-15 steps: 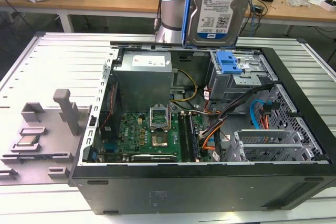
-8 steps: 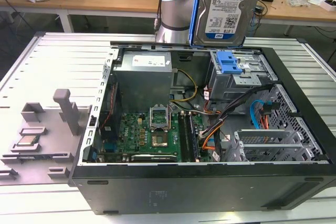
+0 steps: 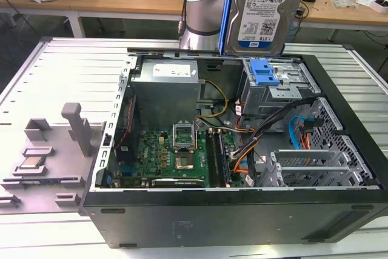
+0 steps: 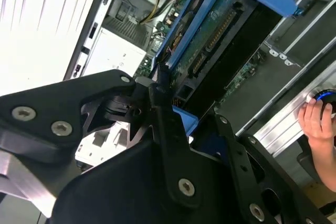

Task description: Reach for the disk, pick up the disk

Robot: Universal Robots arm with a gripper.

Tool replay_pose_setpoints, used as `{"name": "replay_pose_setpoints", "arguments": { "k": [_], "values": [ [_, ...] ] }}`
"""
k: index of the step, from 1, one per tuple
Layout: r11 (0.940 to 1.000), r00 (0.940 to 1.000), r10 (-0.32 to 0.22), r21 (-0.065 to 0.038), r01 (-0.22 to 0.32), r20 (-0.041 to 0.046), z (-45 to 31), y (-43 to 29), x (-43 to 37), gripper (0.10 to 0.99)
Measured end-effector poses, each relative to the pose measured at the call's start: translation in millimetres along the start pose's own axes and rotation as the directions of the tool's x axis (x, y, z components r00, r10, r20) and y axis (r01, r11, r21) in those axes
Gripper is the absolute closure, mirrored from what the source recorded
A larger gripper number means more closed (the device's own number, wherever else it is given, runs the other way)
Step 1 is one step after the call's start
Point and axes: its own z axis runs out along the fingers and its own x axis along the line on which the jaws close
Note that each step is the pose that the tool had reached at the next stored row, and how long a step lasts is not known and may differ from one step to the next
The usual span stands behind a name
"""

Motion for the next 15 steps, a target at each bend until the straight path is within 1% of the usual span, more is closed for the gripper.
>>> {"name": "replay_pose_setpoints", "arguments": {
  "k": [3, 5, 7, 9, 10, 12, 14, 15],
  "values": [
    [1.0000, 1.0000, 0.000, 0.000, 0.000, 0.0002, 0.1, 0.0, 7.1, 0.722],
    [1.0000, 1.0000, 0.000, 0.000, 0.000, 0.0001, 0.1, 0.0, 13.4, 0.722],
    [1.0000, 1.0000, 0.000, 0.000, 0.000, 0.0001, 0.2, -0.1, 23.0, 0.722],
    [1.0000, 1.0000, 0.000, 0.000, 0.000, 0.0001, 0.2, -0.1, 27.6, 0.722],
    [1.0000, 1.0000, 0.000, 0.000, 0.000, 0.0000, 0.2, -0.2, 32.2, 0.722],
    [1.0000, 1.0000, 0.000, 0.000, 0.000, 0.0001, 0.3, -0.2, 36.0, 0.722],
    [1.0000, 1.0000, 0.000, 0.000, 0.000, 0.0000, 0.3, -0.2, 43.5, 0.722],
    [1.0000, 1.0000, 0.000, 0.000, 0.000, 0.0001, 0.3, -0.2, 45.0, 0.722]
  ]
}}
